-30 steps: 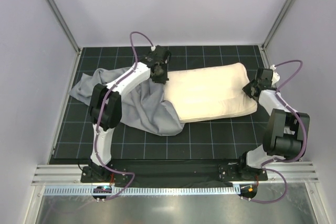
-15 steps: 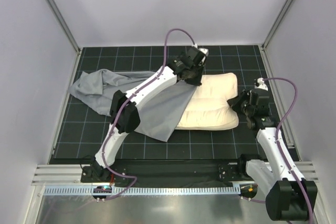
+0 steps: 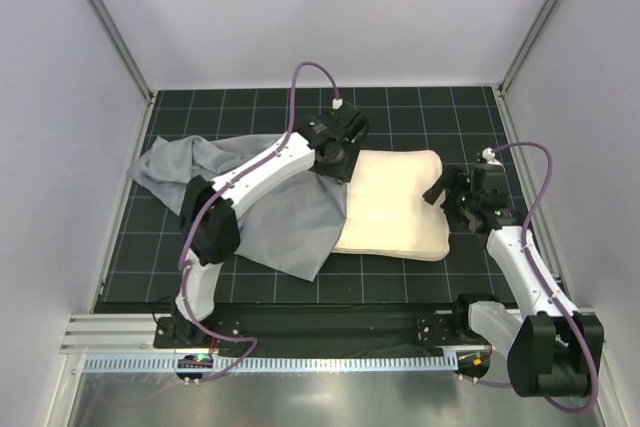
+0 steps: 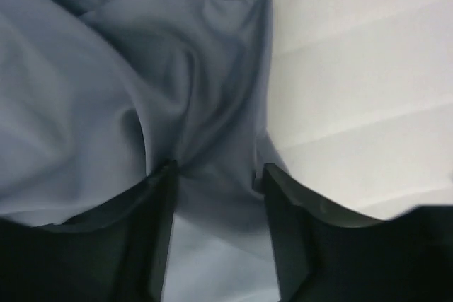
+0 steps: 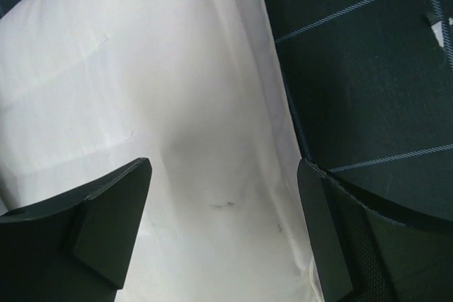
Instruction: Put the pillow into the pillowcase
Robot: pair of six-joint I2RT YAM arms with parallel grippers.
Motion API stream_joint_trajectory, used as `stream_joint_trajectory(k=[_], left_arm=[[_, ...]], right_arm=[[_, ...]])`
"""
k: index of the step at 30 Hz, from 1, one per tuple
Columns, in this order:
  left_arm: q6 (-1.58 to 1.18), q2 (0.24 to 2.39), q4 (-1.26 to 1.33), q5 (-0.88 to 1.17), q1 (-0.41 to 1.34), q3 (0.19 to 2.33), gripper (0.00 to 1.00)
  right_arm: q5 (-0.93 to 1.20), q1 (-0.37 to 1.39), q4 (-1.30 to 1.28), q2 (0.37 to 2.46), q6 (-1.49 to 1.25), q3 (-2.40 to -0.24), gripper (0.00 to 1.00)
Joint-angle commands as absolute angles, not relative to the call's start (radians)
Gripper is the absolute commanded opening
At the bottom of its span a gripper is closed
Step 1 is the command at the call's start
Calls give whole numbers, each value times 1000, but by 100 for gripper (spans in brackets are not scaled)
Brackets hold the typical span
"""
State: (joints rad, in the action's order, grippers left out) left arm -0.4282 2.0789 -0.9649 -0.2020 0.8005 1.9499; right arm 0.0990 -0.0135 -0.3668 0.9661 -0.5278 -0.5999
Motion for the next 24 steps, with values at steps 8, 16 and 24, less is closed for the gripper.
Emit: stream_joint_trajectory(k=[8,16,24], left_arm=[[-443,1945,-989,-299,888,1934,89],[-488,2048,-949,-261,923,1896,89],[-496,2089,-956,-330,927,1850,25]], right_arm=[[116,-58,-287,1134,-541,-621,92],[248,-58,-152,1135,-584,-520,87],[316,-38,-23,1158,-604,-456,81]])
